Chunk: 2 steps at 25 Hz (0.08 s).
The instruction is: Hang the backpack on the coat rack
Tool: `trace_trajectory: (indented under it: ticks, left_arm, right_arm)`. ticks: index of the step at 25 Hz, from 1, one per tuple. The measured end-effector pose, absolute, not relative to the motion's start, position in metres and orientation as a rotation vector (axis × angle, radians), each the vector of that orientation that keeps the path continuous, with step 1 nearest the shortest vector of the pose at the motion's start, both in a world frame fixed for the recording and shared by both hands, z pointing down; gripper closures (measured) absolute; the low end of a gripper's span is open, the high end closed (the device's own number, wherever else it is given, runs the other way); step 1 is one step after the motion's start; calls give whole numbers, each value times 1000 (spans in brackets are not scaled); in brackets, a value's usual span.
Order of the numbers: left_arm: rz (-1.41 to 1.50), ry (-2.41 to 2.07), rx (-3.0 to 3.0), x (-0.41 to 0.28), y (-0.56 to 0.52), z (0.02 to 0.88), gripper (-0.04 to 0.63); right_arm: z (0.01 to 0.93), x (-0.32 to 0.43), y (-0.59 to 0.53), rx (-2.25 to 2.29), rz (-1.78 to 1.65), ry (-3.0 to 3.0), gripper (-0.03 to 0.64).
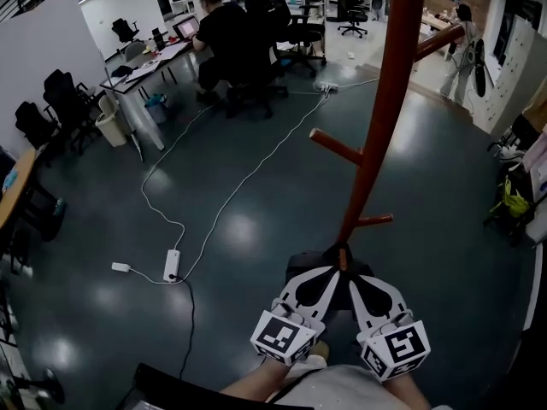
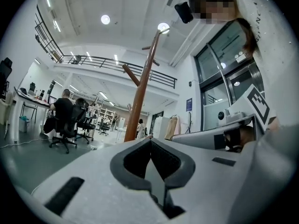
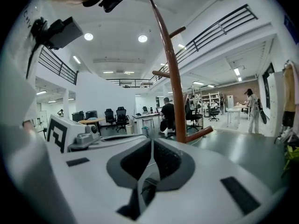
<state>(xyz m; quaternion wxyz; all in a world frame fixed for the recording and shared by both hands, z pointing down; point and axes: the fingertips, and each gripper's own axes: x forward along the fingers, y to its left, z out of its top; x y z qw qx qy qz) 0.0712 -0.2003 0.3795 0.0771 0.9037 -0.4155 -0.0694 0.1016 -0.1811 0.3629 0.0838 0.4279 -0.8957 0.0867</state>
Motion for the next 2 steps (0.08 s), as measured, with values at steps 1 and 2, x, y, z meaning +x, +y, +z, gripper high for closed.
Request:
trace_trajectory:
  ticks: [1,2]
  left_arm:
    - [-213,-1240,2703,72,-201,379,586]
    - [-219,-1237,2698,72,-201,378,586]
  right_arm:
    - [361,104,-181,1284,258,-2671,586]
    - [358,106,-182,1292,258,-2670,587]
